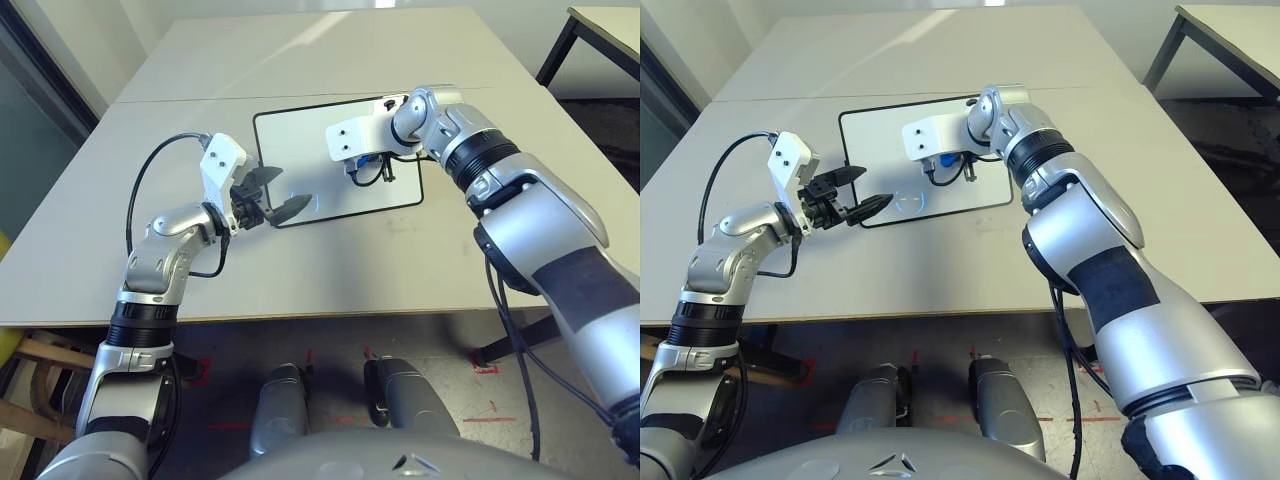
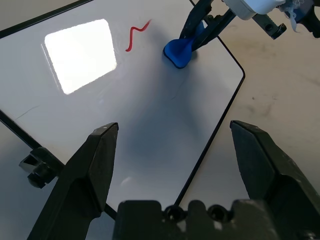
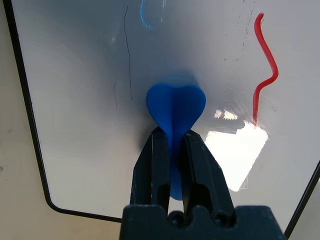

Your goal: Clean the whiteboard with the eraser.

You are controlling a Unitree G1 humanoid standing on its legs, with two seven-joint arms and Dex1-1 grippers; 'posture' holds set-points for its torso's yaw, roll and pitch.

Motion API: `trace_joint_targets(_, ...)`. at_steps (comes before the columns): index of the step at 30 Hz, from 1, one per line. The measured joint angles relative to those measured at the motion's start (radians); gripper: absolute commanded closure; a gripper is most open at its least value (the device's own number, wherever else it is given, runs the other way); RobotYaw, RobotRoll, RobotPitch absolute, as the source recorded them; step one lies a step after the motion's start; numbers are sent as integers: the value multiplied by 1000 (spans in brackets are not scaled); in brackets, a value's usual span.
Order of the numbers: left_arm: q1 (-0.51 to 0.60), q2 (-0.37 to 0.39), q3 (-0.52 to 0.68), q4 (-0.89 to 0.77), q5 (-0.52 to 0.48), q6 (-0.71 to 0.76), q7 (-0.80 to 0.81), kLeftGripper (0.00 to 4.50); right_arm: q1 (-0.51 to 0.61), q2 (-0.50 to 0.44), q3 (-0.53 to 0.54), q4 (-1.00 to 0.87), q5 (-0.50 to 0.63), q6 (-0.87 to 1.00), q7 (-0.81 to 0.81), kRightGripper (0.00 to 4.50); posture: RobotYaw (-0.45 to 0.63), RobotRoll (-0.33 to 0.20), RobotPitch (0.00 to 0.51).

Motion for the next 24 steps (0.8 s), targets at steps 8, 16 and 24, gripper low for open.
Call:
trace_joint_targets(8, -2, 0, 0, 10, 0, -12, -1, 0, 9, -31, 10, 0, 0, -12, -4, 4410, -55, 0, 69)
trace_joint_targets(16, -6, 0, -1, 16, 1, -22, -10, 0, 25, -76, 12, 0, -8, -19, -5, 4410, -61, 0, 67)
trace_joint_targets(24, -18, 0, -2, 25, 2, -26, -19, 0, 29, -116, 11, 5, -14, -9, -24, 4410, -67, 0, 71)
